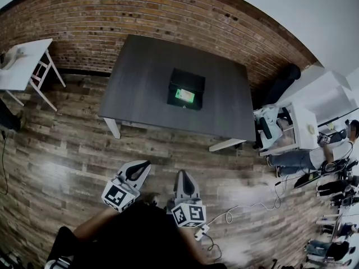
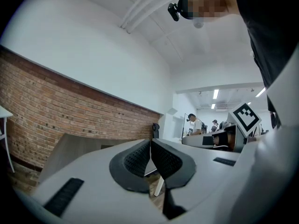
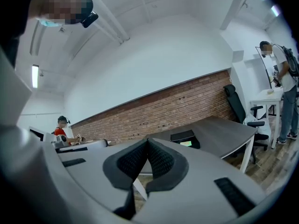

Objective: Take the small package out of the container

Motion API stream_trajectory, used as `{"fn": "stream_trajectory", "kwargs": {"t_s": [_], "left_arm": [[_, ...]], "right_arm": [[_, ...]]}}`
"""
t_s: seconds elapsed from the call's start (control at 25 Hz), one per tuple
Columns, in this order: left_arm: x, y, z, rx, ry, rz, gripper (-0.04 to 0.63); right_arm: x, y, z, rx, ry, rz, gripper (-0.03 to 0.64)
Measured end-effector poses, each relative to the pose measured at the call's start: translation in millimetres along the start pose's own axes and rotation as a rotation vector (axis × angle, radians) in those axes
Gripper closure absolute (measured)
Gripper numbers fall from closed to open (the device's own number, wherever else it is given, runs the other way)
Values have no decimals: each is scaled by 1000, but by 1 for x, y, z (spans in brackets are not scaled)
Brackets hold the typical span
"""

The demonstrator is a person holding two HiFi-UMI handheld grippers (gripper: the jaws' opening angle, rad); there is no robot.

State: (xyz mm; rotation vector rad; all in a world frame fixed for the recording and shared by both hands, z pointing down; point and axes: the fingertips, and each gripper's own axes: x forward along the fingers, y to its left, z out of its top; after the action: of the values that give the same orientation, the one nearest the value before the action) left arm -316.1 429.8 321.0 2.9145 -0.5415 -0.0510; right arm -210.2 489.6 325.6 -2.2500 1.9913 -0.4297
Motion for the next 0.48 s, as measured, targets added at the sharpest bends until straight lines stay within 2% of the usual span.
{"fn": "stream_trajectory", "kwargs": {"t_s": [0.48], "left_arm": [[-29, 46, -2, -47, 27, -37, 558]], "right_arm": [[27, 44, -17, -13, 21, -41, 592]]}}
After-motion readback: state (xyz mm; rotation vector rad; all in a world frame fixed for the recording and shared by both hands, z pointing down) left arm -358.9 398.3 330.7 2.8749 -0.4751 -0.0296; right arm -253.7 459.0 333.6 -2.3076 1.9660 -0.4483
